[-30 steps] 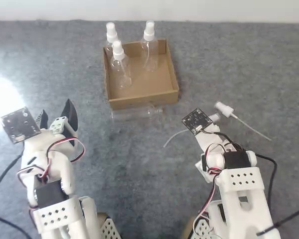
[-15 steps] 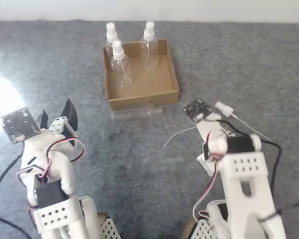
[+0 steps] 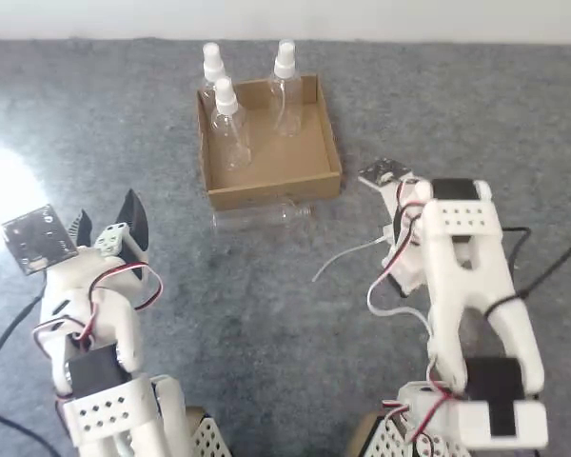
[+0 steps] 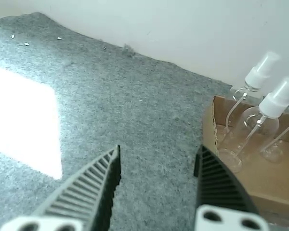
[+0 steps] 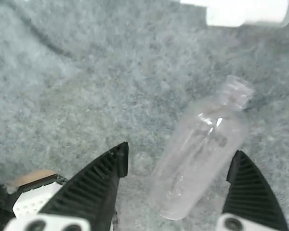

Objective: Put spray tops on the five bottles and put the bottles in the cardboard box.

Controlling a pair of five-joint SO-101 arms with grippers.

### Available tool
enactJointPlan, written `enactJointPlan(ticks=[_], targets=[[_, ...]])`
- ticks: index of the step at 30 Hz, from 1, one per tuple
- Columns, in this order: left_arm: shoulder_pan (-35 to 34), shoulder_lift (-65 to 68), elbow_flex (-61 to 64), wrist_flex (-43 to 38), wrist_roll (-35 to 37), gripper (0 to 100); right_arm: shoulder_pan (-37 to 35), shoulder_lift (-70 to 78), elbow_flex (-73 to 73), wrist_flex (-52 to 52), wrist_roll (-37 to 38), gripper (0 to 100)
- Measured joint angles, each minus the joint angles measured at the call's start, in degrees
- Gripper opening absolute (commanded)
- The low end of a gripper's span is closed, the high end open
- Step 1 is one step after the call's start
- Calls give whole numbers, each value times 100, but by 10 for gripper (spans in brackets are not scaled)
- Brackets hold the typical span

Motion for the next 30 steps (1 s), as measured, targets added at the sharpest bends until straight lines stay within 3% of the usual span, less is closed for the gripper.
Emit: enactJointPlan(ticks=[17,22,30], targets=[[0,0,0,0,0,232,580,2075,-1424,53,343,291],[0,0,0,0,0,232,809,2620,-1758,53,360,217],[0,0,0,0,0,232,958,2848,-1811,237,369,210]])
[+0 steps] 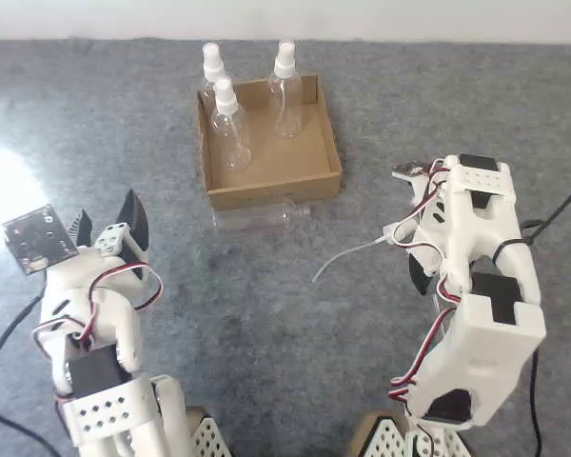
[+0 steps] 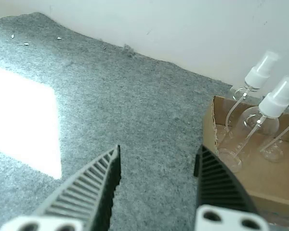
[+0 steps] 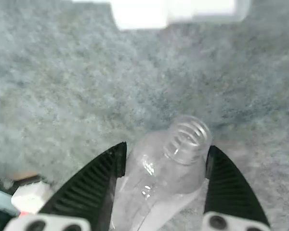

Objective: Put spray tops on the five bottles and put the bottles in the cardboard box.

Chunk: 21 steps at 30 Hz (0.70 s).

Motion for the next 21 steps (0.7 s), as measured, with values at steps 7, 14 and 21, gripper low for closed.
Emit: enactJointPlan(ticks=[7,14,21], targets=[[0,0,0,0,0,232,0,9,0,176,9,205],[0,0,0,0,0,232,0,-114,0,308,9,138],[0,0,0,0,0,232,0,-1081,0,967,9,148]])
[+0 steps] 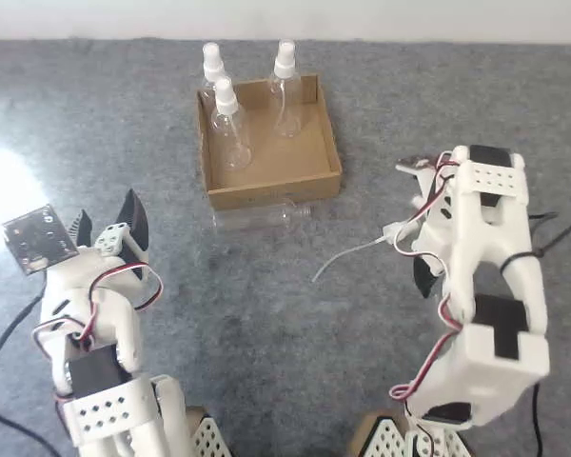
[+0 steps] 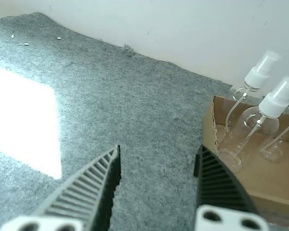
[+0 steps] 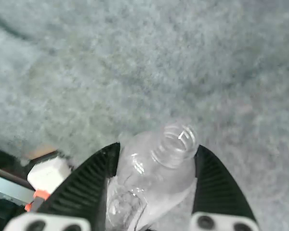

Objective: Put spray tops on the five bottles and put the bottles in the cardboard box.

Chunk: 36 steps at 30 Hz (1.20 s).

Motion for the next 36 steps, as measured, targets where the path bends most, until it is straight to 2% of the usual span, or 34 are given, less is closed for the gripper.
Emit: enactJointPlan(ticks=[8,16,24,36], targets=[[0,0,0,0,0,232,-9,-1565,70,132,0,149],[0,0,0,0,0,232,-281,-3358,949,141,-26,148],[9,0,0,0,0,232,-545,-4914,1477,123,-765,148],[0,0,0,0,0,232,-536,-6857,3068,-1231,-1802,148]])
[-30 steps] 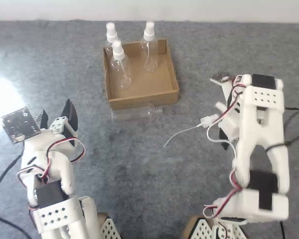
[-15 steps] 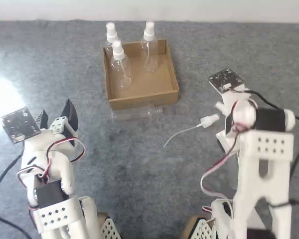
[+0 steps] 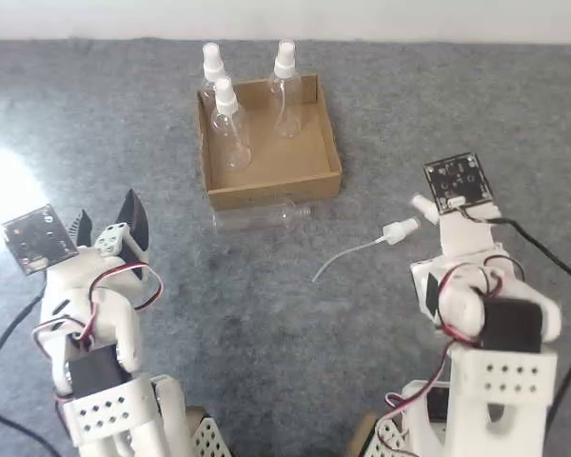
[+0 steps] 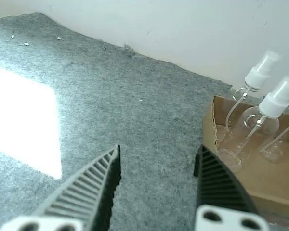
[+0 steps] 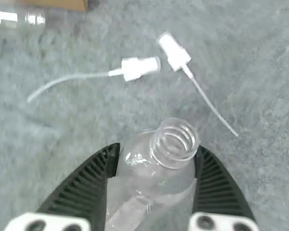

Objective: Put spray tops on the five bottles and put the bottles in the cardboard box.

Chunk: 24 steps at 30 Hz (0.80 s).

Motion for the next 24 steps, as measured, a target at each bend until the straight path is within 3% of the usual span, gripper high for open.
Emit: enactJointPlan(ticks=[8,14,19,24], targets=[[0,0,0,0,0,232,378,-466,844,-879,-501,147],[396,0,0,9,-290,232,782,-492,1442,-1547,-958,147],[800,0,-396,563,-431,232,1116,-642,1477,-1618,-1231,147],[1398,0,-1020,1099,-1046,232,1442,-923,1547,-1653,-1266,147]])
